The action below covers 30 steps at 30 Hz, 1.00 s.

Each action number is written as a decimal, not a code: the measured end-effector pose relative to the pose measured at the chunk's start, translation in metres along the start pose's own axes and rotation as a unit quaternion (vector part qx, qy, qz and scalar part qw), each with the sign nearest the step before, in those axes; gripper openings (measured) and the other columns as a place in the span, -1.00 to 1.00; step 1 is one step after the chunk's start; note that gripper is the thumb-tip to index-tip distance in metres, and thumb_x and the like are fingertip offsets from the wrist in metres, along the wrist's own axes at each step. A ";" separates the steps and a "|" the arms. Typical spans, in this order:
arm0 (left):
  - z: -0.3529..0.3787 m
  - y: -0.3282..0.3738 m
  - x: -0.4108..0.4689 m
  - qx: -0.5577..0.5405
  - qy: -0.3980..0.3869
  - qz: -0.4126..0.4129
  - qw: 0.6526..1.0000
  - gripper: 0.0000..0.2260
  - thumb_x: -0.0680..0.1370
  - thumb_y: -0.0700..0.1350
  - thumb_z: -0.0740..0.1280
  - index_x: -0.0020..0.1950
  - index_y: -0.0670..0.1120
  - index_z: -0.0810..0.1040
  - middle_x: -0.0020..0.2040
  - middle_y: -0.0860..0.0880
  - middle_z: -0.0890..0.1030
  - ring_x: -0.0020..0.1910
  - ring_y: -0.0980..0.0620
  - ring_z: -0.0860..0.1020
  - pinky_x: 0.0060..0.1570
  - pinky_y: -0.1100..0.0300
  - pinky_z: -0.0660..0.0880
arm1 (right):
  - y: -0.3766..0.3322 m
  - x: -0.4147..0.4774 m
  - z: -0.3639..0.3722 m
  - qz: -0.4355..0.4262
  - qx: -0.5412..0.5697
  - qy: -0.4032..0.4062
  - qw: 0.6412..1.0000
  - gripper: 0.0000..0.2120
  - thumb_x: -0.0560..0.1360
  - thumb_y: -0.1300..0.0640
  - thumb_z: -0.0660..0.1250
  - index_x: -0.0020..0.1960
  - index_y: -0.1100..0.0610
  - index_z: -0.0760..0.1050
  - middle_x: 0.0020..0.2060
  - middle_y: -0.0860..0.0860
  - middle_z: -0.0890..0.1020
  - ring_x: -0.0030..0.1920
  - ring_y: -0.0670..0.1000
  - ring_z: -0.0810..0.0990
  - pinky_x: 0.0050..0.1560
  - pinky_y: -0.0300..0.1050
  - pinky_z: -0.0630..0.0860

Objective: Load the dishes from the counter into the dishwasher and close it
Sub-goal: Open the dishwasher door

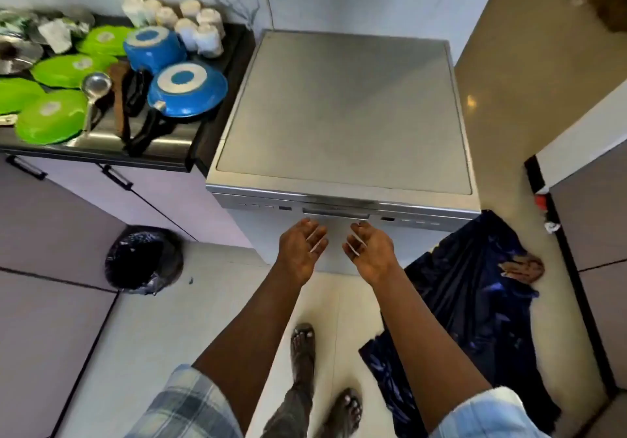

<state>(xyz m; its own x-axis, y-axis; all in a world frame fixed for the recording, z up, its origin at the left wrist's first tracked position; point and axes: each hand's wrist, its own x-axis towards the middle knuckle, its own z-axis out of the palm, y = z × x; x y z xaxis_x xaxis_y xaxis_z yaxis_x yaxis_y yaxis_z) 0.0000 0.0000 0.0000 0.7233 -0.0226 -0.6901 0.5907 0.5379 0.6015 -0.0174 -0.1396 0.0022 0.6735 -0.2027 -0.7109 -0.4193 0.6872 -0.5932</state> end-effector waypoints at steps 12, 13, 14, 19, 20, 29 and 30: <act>0.016 -0.002 0.096 -0.088 -0.021 -0.081 0.993 -0.84 0.52 -0.29 0.19 -0.15 -0.14 0.54 -0.26 -0.11 0.58 -0.24 -0.03 0.59 0.01 0.08 0.55 | 0.010 0.079 0.029 0.045 0.150 0.022 0.987 -0.83 0.50 0.28 0.23 -0.24 0.11 0.45 -0.32 0.01 0.51 -0.31 0.00 0.49 -0.04 -0.07 0.50; 0.016 0.000 0.098 -0.082 -0.030 -0.078 0.993 -0.83 0.53 -0.28 0.19 -0.15 -0.14 0.56 -0.27 -0.11 0.58 -0.24 -0.03 0.59 0.01 0.08 0.54 | 0.011 0.080 0.029 0.042 0.158 0.018 0.986 -0.84 0.50 0.28 0.23 -0.23 0.12 0.45 -0.32 0.01 0.50 -0.30 0.00 0.48 -0.05 -0.08 0.48; 0.016 0.001 0.100 -0.073 -0.039 -0.076 0.994 -0.81 0.54 -0.28 0.18 -0.16 -0.14 0.56 -0.27 -0.11 0.59 -0.24 -0.04 0.59 0.00 0.09 0.54 | 0.012 0.081 0.029 0.037 0.163 0.012 0.986 -0.85 0.50 0.28 0.23 -0.23 0.12 0.45 -0.32 0.02 0.50 -0.29 0.00 0.48 -0.05 -0.09 0.47; 0.023 0.005 0.096 -0.041 -0.060 -0.058 0.996 -0.75 0.52 -0.33 0.06 -0.09 -0.19 0.53 -0.20 -0.16 0.59 -0.20 -0.08 0.58 -0.07 0.10 0.55 | 0.011 0.077 0.035 -0.003 0.154 -0.018 0.988 -0.89 0.51 0.25 0.20 -0.13 0.12 0.49 -0.24 0.06 0.53 -0.22 0.03 0.50 -0.03 -0.08 0.47; 0.024 0.005 0.094 -0.040 -0.064 -0.053 0.996 -0.75 0.53 -0.32 0.06 -0.08 -0.19 0.53 -0.19 -0.17 0.59 -0.19 -0.08 0.58 -0.06 0.10 0.54 | 0.010 0.076 0.035 -0.007 0.153 -0.024 0.988 -0.89 0.51 0.25 0.20 -0.11 0.12 0.49 -0.23 0.06 0.52 -0.21 0.03 0.50 -0.02 -0.07 0.47; -0.020 -0.052 0.047 -0.055 -0.007 -0.084 0.995 -0.75 0.54 -0.23 0.12 0.11 -0.25 0.52 -0.10 -0.21 0.58 -0.14 -0.12 0.56 -0.10 0.08 0.51 | 0.067 0.040 -0.003 0.060 0.133 -0.006 0.989 -0.72 0.57 0.13 0.29 0.23 0.22 0.49 -0.15 0.10 0.60 -0.26 -0.02 0.54 -0.16 -0.16 0.54; -0.027 -0.058 0.043 -0.056 -0.005 -0.080 0.995 -0.72 0.53 -0.23 0.12 0.16 -0.26 0.50 -0.08 -0.21 0.58 -0.12 -0.13 0.57 -0.08 0.08 0.52 | 0.075 0.034 -0.010 0.063 0.126 -0.004 0.990 -0.70 0.57 0.12 0.30 0.26 0.22 0.50 -0.16 0.08 0.59 -0.29 -0.05 0.50 -0.18 -0.16 0.54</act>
<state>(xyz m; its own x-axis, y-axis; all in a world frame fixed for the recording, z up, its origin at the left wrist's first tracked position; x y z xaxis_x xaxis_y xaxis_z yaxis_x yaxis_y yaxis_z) -0.0131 -0.0094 -0.0757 0.6262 -0.1235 -0.7698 0.6563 0.6165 0.4350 -0.0319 -0.1020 -0.0704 0.6299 -0.0993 -0.7703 -0.3367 0.8588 -0.3861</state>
